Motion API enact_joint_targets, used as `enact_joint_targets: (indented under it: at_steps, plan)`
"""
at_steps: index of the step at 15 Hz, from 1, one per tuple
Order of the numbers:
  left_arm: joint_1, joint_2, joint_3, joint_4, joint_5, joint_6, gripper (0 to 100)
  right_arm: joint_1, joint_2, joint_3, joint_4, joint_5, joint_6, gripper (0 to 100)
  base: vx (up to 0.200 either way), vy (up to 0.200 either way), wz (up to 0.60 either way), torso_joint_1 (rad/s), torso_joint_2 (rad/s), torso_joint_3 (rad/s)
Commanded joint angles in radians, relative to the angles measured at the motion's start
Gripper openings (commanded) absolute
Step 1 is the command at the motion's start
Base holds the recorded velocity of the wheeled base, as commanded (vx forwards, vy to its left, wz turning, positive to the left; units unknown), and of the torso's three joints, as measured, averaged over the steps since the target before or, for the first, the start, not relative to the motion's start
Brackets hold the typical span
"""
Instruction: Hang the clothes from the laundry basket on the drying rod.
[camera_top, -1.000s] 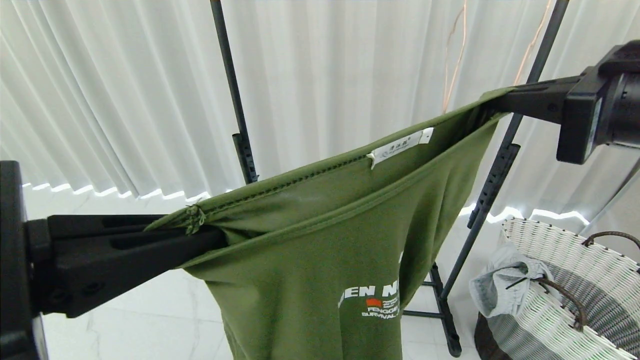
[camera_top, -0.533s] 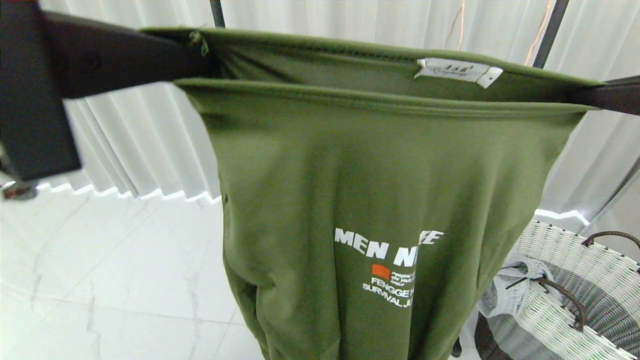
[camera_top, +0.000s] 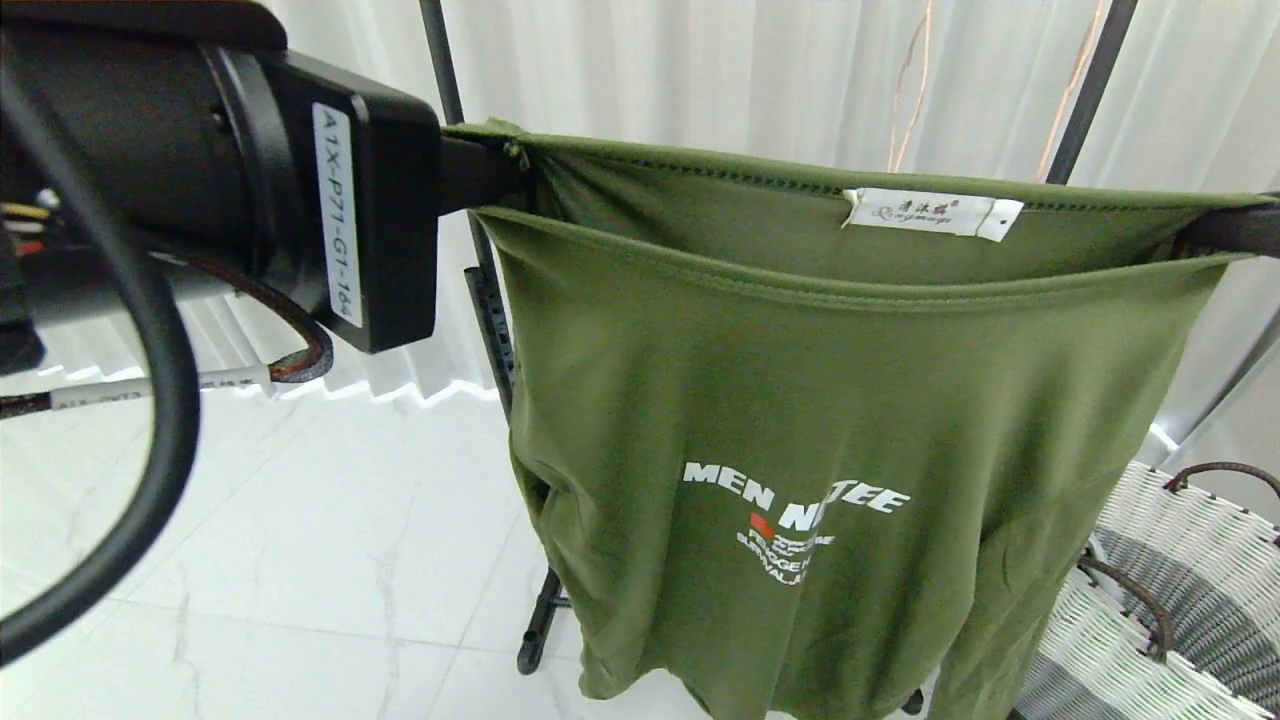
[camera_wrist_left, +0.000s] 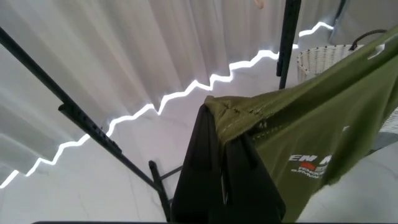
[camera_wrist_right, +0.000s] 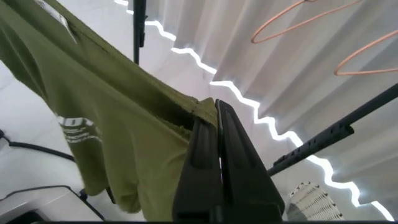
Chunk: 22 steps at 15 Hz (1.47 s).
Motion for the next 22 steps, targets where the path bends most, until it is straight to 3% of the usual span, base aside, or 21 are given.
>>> enact_joint_targets:
  at_steps: [1, 2, 9, 10, 11, 13, 14, 17, 22]
  plan:
    - [0.000, 0.006, 0.000, 0.000, -0.001, 0.000, 0, 0.002, -0.003, 0.004, 0.001, 0.001, 0.001, 0, 0.000, 0.000, 0.00, 0.000, 0.00, 0.000]
    - [0.000, 0.007, -0.003, 0.000, -0.001, 0.000, 0, 0.002, -0.005, 0.006, 0.001, 0.001, 0.002, 100, 0.000, 0.000, 0.00, 0.000, 0.00, 0.000]
    - [0.041, 0.007, 0.012, -0.018, 0.007, 0.000, 0, -0.009, -0.048, 0.073, -0.002, -0.004, 0.010, 100, 0.000, 0.000, 0.00, 0.000, 0.00, 0.000]
    - [0.069, -0.002, 0.032, -0.017, 0.008, 0.008, 0, -0.045, -0.054, 0.087, 0.007, -0.007, 0.014, 100, 0.000, 0.000, 0.00, 0.000, 0.00, 0.000]
    - [0.098, -0.028, 0.057, -0.017, 0.013, 0.057, 0, -0.142, -0.048, 0.093, 0.016, -0.034, 0.014, 100, 0.000, 0.000, 0.00, 0.000, 0.00, 0.000]
    - [0.141, -0.089, 0.116, -0.018, 0.007, 0.198, 0, -0.417, -0.014, 0.113, 0.016, -0.136, 0.008, 100, 0.000, 0.000, 0.00, 0.000, 0.00, 0.000]
    - [0.161, -0.102, 0.139, -0.020, 0.005, 0.201, 0, -0.502, -0.017, 0.142, 0.015, -0.145, -0.029, 100, 0.000, 0.000, 0.00, 0.000, 0.00, 0.000]
    - [0.184, -0.094, 0.149, -0.046, 0.005, 0.197, 0, -0.602, -0.054, 0.225, -0.014, -0.153, -0.191, 100, 0.000, 0.000, 0.00, 0.000, 0.00, 0.000]
    - [0.204, -0.092, 0.150, -0.070, -0.058, 0.210, 0, -0.682, -0.058, 0.237, -0.036, -0.151, -0.197, 100, 0.000, 0.000, 0.00, 0.000, 0.00, 0.000]
